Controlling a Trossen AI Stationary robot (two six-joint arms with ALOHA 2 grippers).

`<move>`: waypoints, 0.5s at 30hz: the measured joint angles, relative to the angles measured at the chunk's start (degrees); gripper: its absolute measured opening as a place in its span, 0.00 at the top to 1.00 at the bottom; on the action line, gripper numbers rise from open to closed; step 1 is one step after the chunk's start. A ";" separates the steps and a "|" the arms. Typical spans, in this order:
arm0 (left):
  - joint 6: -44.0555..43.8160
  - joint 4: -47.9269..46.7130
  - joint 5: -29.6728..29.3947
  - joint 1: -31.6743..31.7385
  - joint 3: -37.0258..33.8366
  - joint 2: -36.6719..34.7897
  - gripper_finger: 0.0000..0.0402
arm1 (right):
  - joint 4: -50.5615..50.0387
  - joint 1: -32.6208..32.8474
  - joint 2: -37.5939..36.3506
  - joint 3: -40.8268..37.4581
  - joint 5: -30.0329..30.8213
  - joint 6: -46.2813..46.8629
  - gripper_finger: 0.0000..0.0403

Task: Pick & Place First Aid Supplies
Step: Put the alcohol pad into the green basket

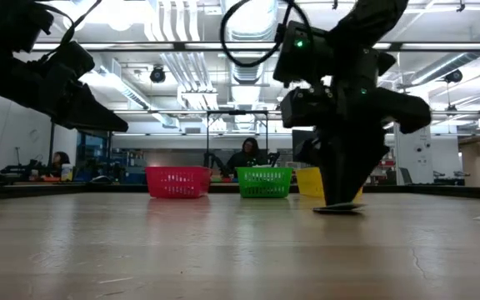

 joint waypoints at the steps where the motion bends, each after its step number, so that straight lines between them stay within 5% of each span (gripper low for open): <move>1: -0.16 0.02 0.01 0.00 -0.01 0.00 0.67 | -0.09 -0.02 0.65 0.61 0.39 0.27 0.75; 15: -1.12 -0.05 0.02 0.01 0.01 0.36 0.67 | -0.68 0.00 1.85 2.76 3.50 0.30 0.86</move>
